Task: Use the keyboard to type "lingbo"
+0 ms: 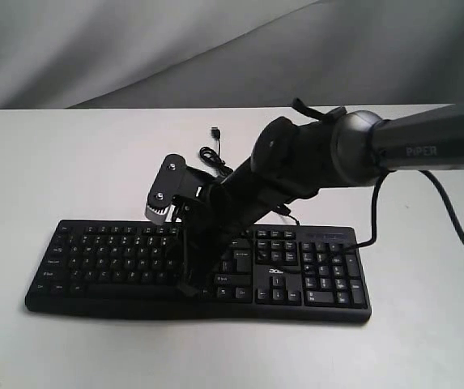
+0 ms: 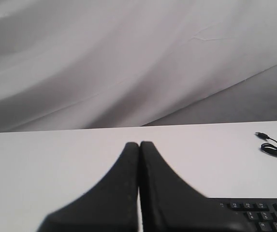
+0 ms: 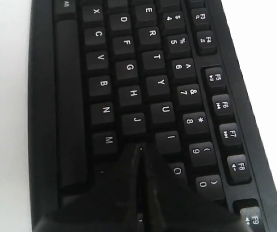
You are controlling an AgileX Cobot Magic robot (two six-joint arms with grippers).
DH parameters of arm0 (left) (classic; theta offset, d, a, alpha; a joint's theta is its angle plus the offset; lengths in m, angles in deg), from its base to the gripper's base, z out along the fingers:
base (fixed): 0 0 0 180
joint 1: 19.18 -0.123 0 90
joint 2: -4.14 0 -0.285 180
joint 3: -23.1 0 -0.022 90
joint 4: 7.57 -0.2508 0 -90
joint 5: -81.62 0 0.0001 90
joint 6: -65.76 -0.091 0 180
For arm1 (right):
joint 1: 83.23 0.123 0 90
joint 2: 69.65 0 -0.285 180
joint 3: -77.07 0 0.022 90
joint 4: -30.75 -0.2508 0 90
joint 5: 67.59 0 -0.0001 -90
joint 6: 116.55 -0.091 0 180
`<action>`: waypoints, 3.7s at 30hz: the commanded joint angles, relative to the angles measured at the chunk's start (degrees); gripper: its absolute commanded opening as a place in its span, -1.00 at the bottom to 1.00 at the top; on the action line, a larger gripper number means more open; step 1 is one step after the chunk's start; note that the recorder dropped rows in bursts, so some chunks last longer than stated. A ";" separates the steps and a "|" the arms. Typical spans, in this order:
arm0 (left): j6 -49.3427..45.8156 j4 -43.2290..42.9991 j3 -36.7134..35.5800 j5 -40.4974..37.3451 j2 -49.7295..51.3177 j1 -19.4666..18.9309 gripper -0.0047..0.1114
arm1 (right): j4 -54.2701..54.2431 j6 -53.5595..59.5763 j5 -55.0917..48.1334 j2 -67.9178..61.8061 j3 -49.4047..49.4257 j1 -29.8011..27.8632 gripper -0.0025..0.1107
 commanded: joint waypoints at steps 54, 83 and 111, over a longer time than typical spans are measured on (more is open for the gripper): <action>0.12 -0.01 -0.28 0.42 -0.28 0.38 -0.91 | -1.00 1.32 0.93 -4.43 -5.55 -0.03 -0.96; 0.12 -0.01 -0.28 0.42 -0.28 0.38 -0.91 | -3.34 2.85 0.09 -1.22 -5.55 2.75 -0.96; 0.12 -0.01 -0.28 0.42 -0.28 0.38 -0.91 | -2.22 3.06 -1.85 -4.66 -5.55 4.23 -0.96</action>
